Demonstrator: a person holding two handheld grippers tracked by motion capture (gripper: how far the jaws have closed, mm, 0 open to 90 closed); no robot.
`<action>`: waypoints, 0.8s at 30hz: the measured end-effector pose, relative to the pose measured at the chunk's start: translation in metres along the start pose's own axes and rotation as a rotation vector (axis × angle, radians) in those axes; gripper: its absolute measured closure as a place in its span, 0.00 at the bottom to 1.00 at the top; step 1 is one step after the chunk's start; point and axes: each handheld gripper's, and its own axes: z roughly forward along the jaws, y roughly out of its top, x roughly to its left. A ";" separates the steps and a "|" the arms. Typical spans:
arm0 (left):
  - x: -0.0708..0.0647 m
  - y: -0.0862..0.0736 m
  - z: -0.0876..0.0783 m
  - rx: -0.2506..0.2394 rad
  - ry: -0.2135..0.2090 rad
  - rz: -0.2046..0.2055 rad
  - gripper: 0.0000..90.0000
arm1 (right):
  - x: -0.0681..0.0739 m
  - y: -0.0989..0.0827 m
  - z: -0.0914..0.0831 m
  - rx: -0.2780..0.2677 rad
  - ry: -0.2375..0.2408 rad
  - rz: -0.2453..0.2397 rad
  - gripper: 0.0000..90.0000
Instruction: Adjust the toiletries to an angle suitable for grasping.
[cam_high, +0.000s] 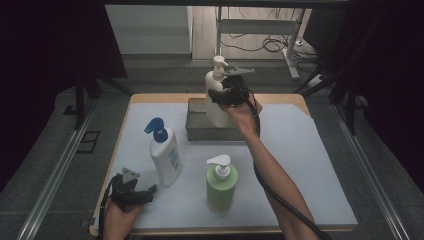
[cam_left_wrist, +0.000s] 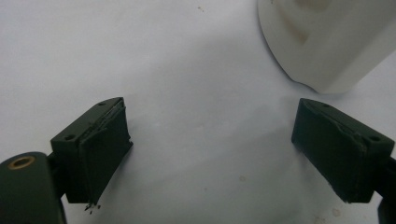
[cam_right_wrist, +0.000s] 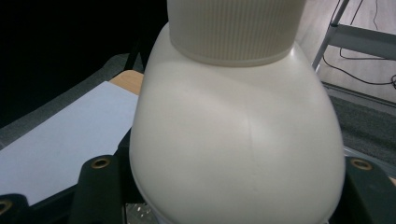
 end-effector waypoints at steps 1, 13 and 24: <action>0.000 0.000 0.000 0.000 0.000 0.000 0.12 | 0.000 -0.001 0.002 -0.001 -0.003 0.002 0.41; 0.000 0.000 0.000 0.000 0.000 0.000 0.12 | -0.002 -0.017 0.016 0.023 -0.011 -0.002 0.41; 0.000 0.000 0.000 0.000 0.000 0.000 0.12 | -0.002 -0.032 0.023 0.040 -0.017 -0.012 0.41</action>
